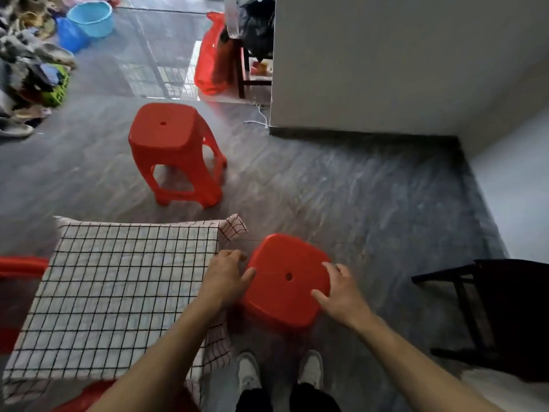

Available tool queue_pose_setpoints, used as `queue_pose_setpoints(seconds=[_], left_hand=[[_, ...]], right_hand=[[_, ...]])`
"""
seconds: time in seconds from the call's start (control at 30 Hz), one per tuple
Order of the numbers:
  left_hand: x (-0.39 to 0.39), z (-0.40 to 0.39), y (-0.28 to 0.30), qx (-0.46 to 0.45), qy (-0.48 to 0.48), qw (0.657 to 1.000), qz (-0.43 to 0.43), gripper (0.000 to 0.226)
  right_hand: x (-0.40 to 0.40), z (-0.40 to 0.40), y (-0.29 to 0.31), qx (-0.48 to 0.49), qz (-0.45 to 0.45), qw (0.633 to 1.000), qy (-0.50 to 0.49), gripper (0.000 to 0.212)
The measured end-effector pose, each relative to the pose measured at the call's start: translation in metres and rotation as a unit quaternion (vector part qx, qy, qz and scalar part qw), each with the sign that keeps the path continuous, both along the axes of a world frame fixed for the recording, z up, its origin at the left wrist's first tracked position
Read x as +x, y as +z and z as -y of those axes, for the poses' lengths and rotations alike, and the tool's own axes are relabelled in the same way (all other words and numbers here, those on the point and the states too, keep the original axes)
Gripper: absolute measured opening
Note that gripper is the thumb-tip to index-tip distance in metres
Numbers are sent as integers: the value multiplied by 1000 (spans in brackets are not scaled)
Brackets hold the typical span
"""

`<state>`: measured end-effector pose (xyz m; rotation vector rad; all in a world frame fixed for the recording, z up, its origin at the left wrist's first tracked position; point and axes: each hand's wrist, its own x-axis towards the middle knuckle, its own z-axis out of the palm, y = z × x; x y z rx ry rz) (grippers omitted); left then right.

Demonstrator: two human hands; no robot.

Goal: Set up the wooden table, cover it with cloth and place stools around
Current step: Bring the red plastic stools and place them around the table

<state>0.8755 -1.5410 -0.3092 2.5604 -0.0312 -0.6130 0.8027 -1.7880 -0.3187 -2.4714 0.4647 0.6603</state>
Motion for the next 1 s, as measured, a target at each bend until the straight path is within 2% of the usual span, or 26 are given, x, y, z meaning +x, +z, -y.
queue_pose_setpoints(seconds=[0.2, 0.33, 0.47, 0.6, 0.7, 0.77, 0.87, 1.0], left_hand=[[28, -2, -79, 28, -43, 999, -3, 48], [30, 9, -149, 5, -47, 999, -6, 66], [32, 21, -210, -11, -51, 999, -7, 70], [32, 29, -258, 11, -68, 998, 1, 76], [30, 34, -284, 63, -113, 992, 1, 95], [27, 33, -298, 77, -131, 988, -11, 103], [23, 29, -307, 44, -107, 993, -38, 103], [21, 28, -305, 22, -91, 995, -31, 103]], right_hand=[[13, 8, -82, 3, 16, 997, -72, 79], [11, 12, -153, -25, 42, 995, -92, 84], [10, 9, -217, -29, 39, 993, -111, 96], [7, 5, -268, -39, 28, 991, -128, 121], [5, 5, -293, -31, 16, 988, -153, 139], [3, 6, -301, -16, 10, 983, -183, 144], [1, 9, -305, -5, 36, 976, -215, 146], [3, 7, -303, 0, 29, 977, -212, 146]])
